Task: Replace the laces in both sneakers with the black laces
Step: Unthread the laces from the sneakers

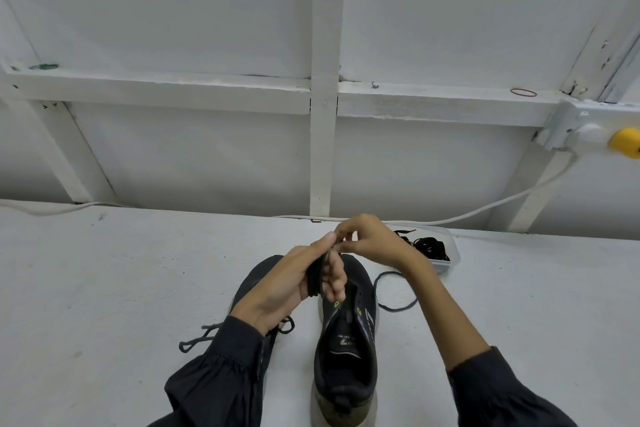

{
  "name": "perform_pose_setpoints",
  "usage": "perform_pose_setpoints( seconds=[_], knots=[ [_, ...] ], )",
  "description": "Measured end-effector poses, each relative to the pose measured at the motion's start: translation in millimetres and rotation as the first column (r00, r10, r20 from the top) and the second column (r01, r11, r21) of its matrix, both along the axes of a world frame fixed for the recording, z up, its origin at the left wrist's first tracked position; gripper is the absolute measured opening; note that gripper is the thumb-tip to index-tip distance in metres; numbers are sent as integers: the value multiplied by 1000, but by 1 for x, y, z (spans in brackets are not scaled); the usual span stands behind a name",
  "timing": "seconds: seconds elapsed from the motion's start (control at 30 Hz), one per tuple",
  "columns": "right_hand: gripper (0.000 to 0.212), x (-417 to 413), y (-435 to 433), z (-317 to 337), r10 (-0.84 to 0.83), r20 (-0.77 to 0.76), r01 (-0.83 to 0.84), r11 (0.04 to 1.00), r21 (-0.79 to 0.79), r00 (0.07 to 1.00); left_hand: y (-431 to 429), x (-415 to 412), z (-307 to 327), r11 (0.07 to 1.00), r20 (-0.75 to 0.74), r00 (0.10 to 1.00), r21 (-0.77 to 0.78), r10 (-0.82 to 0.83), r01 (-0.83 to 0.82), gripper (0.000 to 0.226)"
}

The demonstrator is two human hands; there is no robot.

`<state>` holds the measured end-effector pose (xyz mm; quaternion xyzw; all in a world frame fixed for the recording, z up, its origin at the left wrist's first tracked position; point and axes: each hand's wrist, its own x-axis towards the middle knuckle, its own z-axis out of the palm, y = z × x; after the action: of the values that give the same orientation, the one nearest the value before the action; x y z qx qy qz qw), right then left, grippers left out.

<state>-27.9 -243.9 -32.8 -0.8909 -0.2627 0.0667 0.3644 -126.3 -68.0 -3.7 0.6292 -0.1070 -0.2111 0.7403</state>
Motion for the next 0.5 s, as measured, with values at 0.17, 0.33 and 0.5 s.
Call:
perform_pose_setpoints(
  seconds=[0.17, 0.33, 0.5],
  knots=[
    [15, 23, 14, -34, -172, -153, 191, 975, 118, 973, -4, 2, -4, 998, -48, 997, 2, 61, -61, 41],
    [26, 38, 22, -52, -178, -412, 321, 895, 311, 894, -3, 3, -12, 990, -124, 983, 11, 139, -138, 38],
    [30, 41, 28, -69, -289, -451, 466, 812, 352, 844, -4, 5, -17, 985, -158, 973, 10, 169, -170, 40]
  ],
)
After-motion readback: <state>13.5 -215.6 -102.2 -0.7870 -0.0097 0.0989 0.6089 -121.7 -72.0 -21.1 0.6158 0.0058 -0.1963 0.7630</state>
